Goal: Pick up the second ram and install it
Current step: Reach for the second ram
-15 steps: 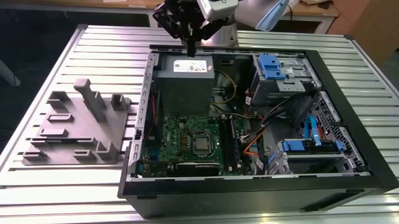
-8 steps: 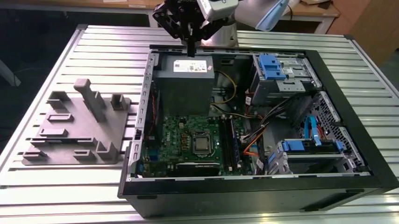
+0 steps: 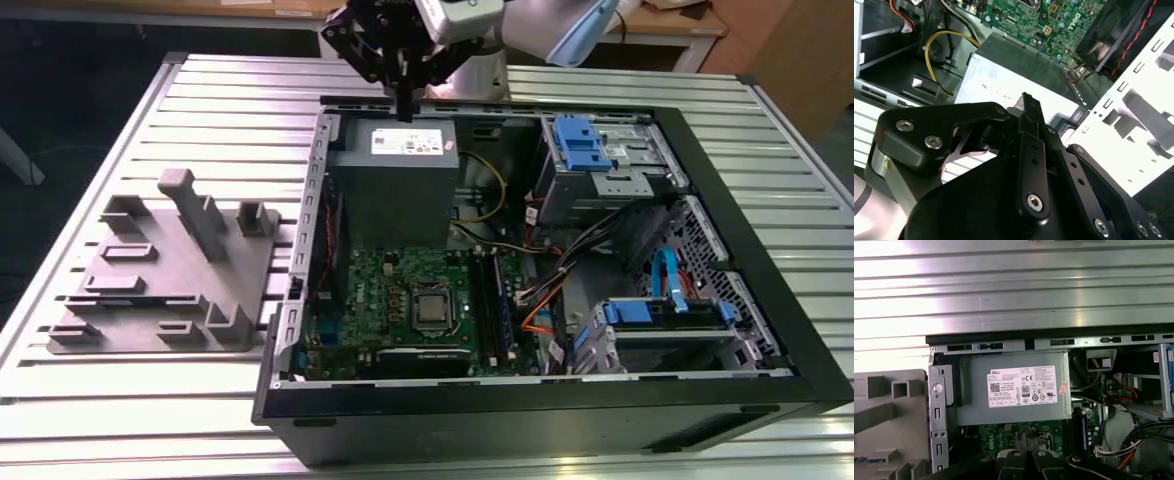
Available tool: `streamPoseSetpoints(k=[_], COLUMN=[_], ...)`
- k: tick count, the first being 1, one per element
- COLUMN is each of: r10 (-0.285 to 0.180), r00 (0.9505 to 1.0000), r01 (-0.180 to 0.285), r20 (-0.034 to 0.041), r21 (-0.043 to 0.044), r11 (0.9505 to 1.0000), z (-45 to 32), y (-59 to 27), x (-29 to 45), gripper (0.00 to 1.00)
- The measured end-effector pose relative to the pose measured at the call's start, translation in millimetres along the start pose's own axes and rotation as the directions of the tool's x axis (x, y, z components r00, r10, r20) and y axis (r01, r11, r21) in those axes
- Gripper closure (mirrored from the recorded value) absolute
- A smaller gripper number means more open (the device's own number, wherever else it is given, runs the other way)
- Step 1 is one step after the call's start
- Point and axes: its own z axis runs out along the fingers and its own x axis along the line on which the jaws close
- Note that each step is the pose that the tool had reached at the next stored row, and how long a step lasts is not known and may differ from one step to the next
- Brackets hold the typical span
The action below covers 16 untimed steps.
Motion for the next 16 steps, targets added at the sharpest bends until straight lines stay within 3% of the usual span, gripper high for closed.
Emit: streamPoseSetpoints(k=[16], r10=[0.0], r00=[1.0], r01=[0.0], r20=[0.0001], r21=[-0.0001], r11=[1.0], z=[-0.5], y=[-2.3], x=[30.3], gripper=[0.93])
